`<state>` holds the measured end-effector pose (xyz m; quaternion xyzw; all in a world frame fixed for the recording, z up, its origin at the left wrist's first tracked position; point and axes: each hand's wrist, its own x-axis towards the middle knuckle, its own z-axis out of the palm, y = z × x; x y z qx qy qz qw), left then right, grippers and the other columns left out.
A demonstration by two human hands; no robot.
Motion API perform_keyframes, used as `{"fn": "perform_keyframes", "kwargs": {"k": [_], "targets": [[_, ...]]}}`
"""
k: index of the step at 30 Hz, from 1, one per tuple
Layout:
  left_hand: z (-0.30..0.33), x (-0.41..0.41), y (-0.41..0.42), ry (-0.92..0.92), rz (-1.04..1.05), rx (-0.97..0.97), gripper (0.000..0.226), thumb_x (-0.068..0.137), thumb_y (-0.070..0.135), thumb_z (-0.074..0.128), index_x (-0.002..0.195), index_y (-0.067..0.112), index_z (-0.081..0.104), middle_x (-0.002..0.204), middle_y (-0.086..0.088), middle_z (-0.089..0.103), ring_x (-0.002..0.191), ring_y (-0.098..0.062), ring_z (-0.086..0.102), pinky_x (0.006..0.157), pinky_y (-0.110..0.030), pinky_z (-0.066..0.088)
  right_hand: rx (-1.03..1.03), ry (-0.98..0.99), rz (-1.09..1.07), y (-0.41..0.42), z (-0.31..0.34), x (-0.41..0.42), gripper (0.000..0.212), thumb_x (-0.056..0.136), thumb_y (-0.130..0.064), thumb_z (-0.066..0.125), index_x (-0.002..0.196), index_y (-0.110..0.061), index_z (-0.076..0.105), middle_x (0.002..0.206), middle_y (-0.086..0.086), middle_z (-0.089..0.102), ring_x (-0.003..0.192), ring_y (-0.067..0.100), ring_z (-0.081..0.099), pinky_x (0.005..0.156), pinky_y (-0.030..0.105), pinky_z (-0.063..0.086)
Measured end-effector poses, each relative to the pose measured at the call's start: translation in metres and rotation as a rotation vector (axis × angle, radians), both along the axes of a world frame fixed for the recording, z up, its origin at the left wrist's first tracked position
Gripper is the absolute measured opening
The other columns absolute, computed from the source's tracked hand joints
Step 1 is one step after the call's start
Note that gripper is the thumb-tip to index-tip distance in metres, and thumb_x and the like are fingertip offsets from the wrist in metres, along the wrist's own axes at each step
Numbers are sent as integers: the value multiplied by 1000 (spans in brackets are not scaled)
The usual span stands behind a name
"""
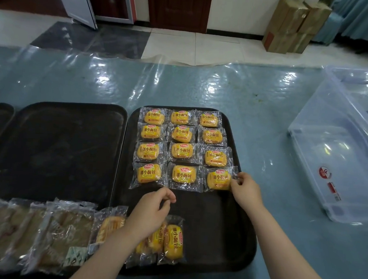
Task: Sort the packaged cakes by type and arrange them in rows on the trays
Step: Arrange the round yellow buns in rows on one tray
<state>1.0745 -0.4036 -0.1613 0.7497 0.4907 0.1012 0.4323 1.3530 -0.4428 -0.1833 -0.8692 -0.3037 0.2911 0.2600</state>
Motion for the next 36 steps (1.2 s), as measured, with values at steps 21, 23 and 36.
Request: {"fn": "perform_keyframes", "kwargs": {"k": [21,23,36], "targets": [[5,-33,-27,109,-43,208,30,98,20,53,126,31,57,126,18,54,120,4,45,108,-25,40,54,13,286,-55,25,-68,54,97,-17,58,147,-19,40,144,0,51,132,19,48,104,32,43],[3,-37,-33,114,-61,238,32,99,21,54,129,30,57,132,16,52,131,3,36,116,-27,32,37,42,318,-62,20,-82,54,96,-19,60,147,-21,41,143,-2,51,132,15,49,105,32,44],[1,-50,-54,155,-98,354,39,101,20,48,138,31,50,151,11,42,146,-6,24,117,-21,3,42,183,394,-88,-3,-151,47,92,-39,64,132,-19,50,122,-5,59,110,11,57,94,27,48]]}}
